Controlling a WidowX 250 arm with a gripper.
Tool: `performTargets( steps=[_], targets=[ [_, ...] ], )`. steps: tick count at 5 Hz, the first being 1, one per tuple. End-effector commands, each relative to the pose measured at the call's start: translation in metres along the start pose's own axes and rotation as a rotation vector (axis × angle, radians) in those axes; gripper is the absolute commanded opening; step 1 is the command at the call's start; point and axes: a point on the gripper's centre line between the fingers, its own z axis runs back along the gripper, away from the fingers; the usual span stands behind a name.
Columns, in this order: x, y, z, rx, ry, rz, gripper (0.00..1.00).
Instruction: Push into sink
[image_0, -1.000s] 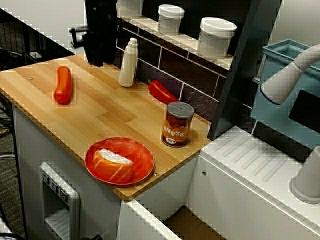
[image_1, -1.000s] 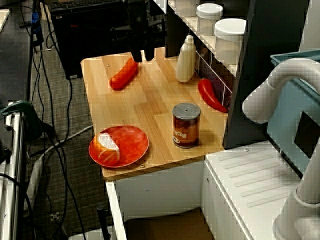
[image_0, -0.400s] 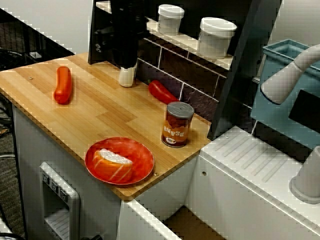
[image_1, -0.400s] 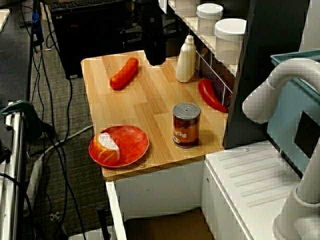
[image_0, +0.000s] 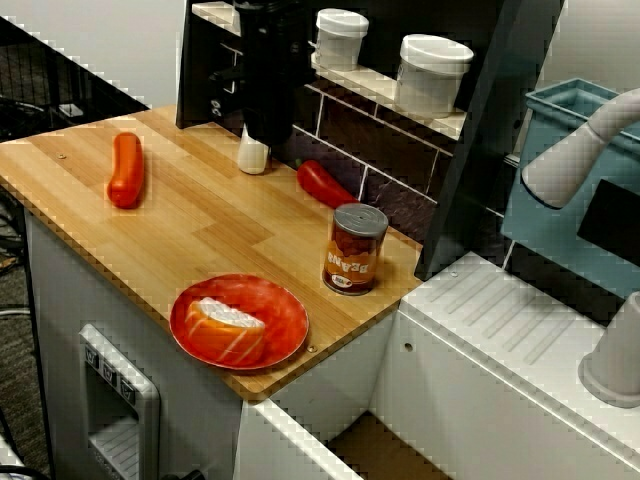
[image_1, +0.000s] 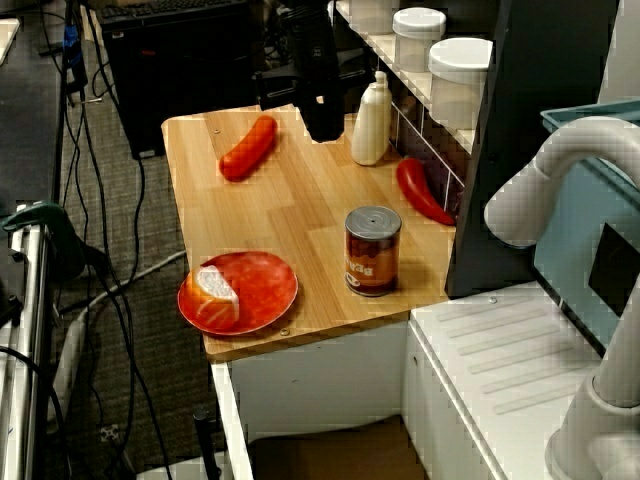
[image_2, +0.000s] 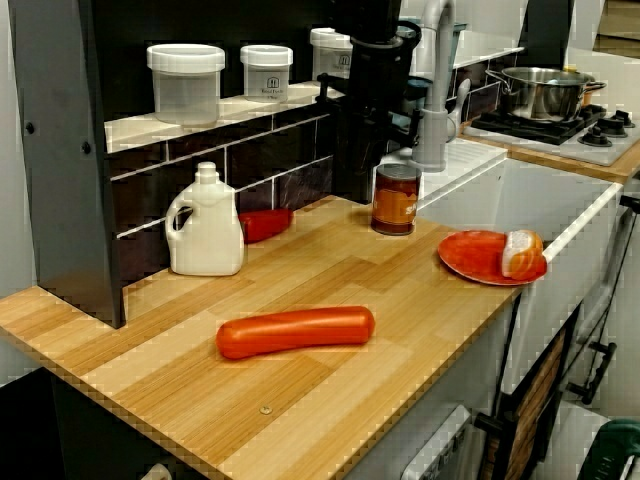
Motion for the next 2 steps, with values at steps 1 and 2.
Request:
performTargets(
  steps=[1,2],
  targets=[
    [0.0123,0.0142,0.0067,0.056,-0.010,-0.021,0.00],
    [0.0171,0.0150,0.0017,0.058,-0.009,-0.028,0.00]
  ],
)
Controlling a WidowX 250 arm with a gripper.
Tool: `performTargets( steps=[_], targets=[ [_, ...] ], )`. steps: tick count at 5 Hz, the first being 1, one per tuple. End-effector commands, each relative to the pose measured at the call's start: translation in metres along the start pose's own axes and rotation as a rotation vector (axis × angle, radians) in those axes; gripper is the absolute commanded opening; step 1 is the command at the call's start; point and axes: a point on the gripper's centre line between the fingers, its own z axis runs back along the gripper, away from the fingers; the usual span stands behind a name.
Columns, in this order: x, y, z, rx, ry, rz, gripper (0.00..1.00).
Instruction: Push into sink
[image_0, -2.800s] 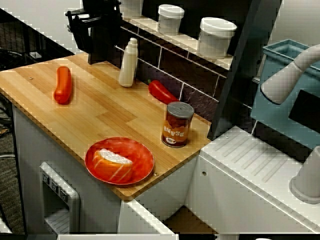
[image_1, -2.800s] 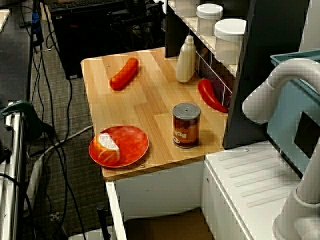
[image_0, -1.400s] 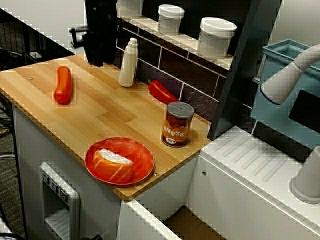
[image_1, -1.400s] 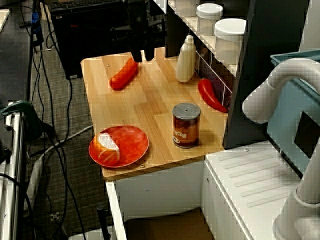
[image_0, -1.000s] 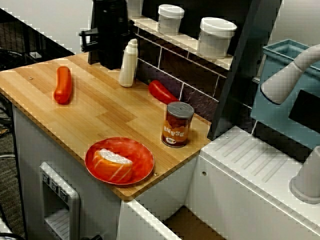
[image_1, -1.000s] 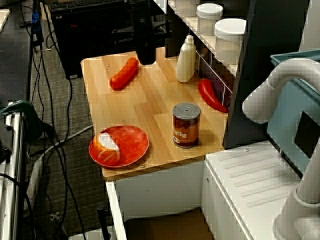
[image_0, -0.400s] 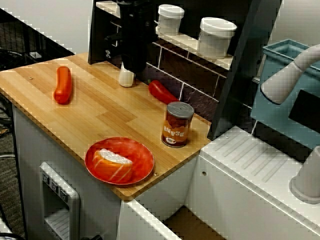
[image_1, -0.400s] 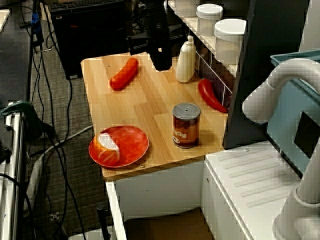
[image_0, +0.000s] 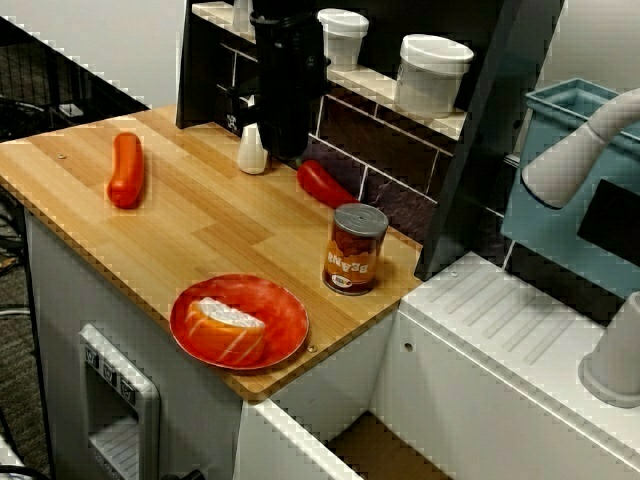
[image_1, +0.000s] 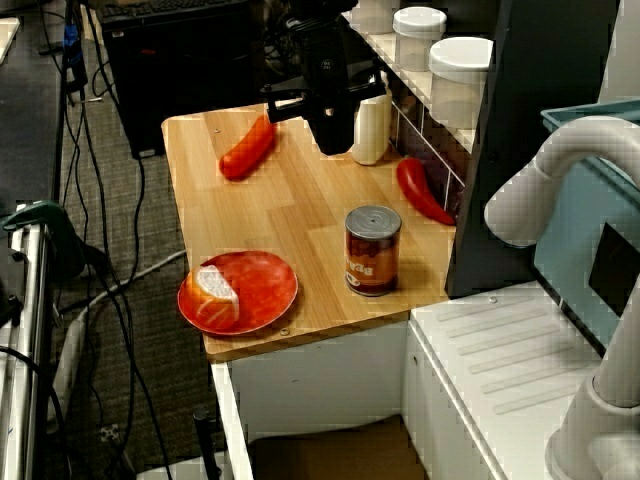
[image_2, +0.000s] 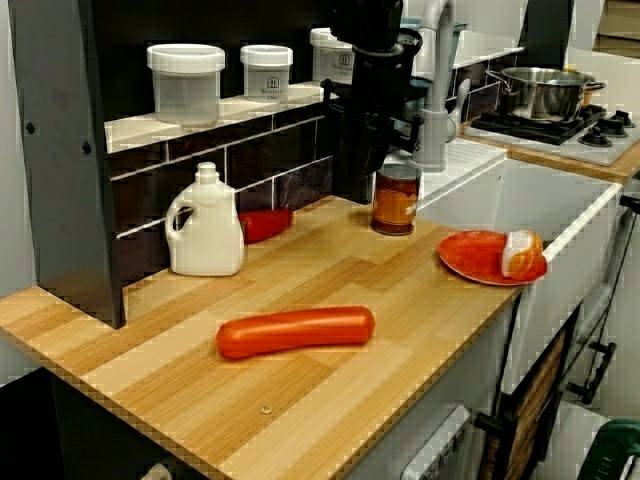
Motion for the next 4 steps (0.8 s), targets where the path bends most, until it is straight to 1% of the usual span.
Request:
performTargets(
  steps=[1,3,4],
  targets=[
    [0.013,0.010,0.001,0.057,0.017,-0.029,0.00],
    [0.024,0.012,-0.008,0.067,0.029,-0.033,0.00],
    [0.027,0.013,-0.014,0.077,0.042,-0.035,0.00]
  ],
)
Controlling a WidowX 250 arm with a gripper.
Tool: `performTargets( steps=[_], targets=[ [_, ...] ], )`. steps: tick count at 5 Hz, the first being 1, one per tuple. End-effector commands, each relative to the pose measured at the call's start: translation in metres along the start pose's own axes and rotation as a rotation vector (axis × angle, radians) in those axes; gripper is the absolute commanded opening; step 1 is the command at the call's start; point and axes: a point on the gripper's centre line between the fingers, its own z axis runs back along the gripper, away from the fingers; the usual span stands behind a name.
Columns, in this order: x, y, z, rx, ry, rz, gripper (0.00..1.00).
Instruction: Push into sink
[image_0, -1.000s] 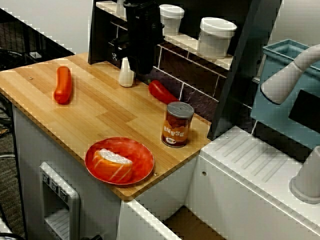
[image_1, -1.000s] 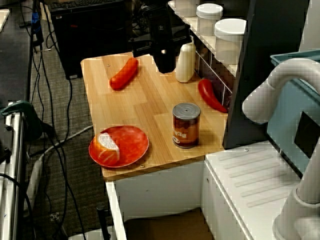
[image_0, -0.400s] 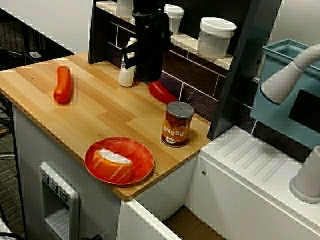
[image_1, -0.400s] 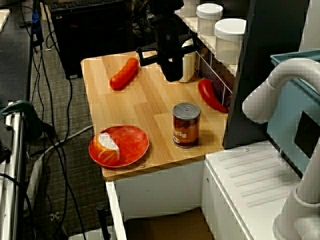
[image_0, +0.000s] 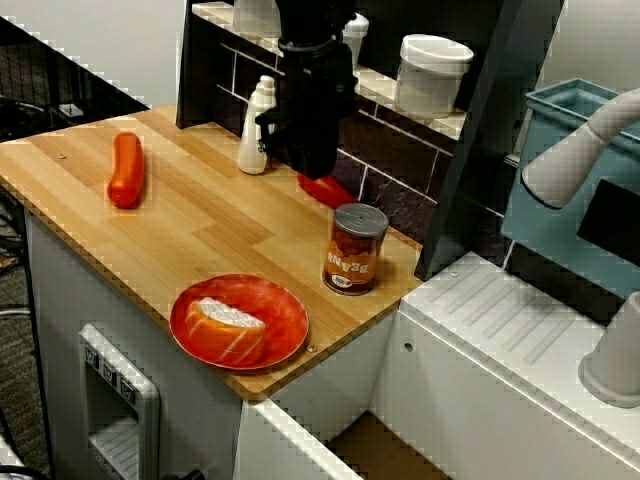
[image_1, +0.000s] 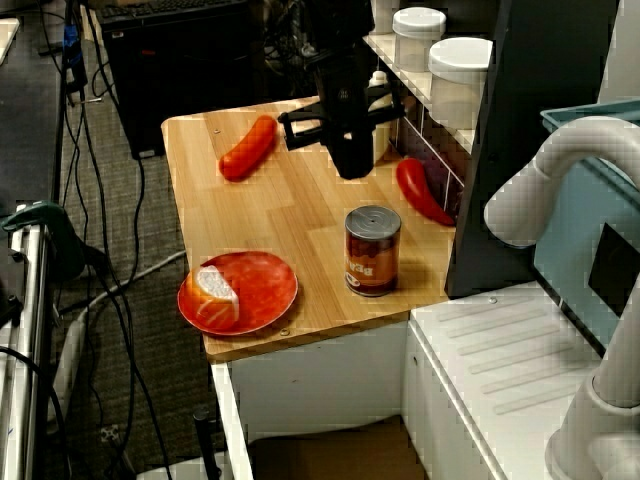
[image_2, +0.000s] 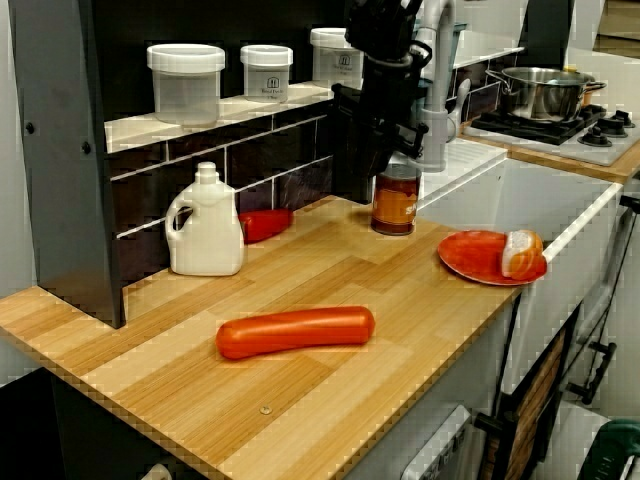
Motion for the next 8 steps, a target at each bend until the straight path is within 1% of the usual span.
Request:
performTargets(
  steps=[1,4,5,6,8],
  targets=[
    [0.008,0.006,0.000,0.040,0.024,-0.022,0.00],
    [0.003,0.008,-0.003,0.048,0.034,-0.025,0.00],
    [0.002,0.009,-0.007,0.050,0.043,-0.031,0.00],
    [0.004,0.010,-0.012,0.048,0.049,-0.033,0.00],
    [0.012,0.014,-0.033,0.044,0.080,-0.041,0.00]
  ],
)
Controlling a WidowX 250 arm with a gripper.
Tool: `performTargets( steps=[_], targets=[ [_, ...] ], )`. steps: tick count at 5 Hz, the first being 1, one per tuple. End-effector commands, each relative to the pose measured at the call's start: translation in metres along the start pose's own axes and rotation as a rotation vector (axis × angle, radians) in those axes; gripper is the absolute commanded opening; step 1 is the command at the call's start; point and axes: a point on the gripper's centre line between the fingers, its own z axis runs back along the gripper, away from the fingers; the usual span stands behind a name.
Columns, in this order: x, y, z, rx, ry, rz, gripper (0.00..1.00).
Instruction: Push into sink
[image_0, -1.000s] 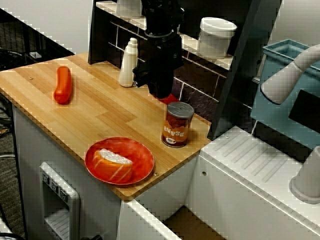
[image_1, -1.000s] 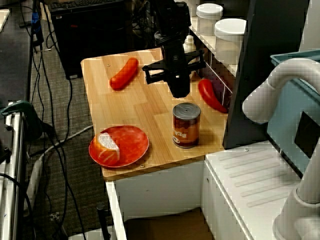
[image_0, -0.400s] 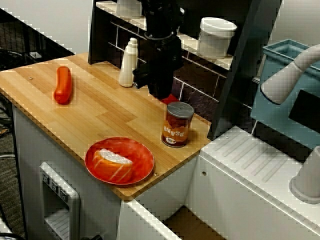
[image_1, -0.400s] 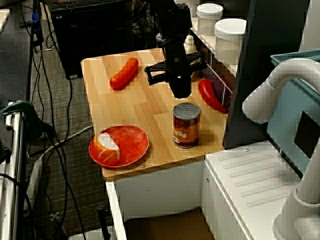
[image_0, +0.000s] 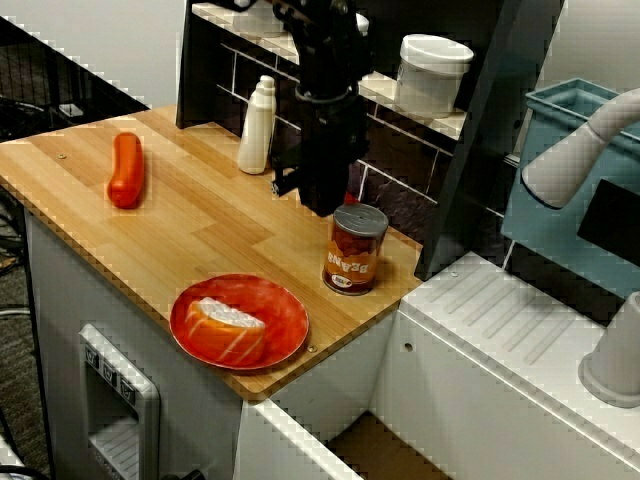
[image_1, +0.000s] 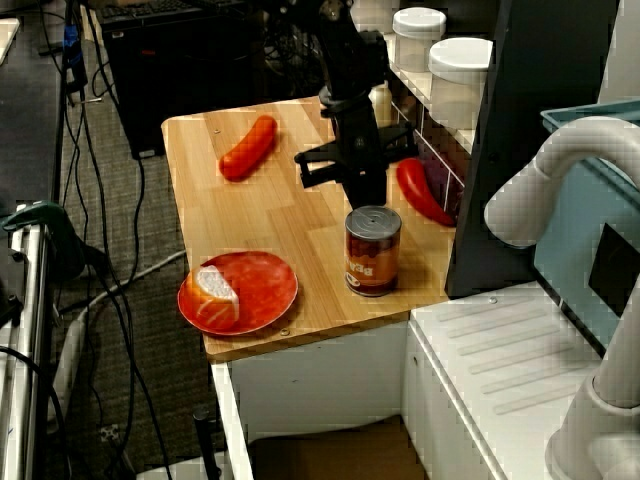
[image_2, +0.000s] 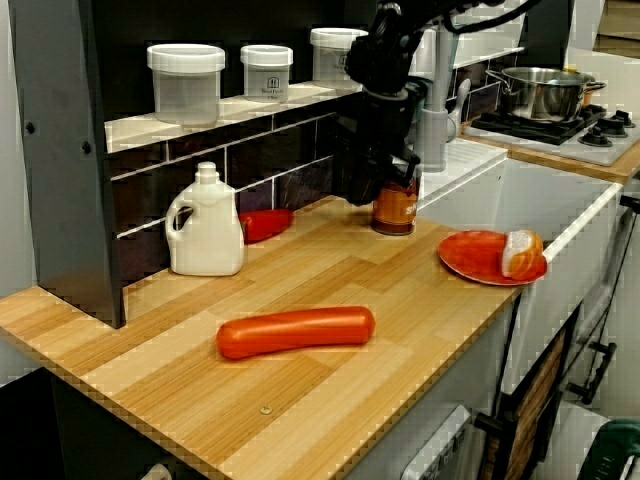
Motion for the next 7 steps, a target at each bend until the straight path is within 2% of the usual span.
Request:
performTargets(
  steps=[1,2,4,5,6,7],
  targets=[
    [0.014,0.013,-0.010,0.033,0.037,-0.024,0.00],
    [0.021,0.014,-0.017,0.013,0.039,-0.025,0.00],
    [0.061,0.016,-0.045,-0.258,-0.159,0.095,0.00],
    [0.079,0.010,-0.047,-0.325,-0.202,0.127,0.00],
    [0.080,0.001,-0.043,-0.353,-0.222,0.112,0.00],
    [0.074,-0.004,-0.038,-0.358,-0.239,0.110,0.00]
  ],
)
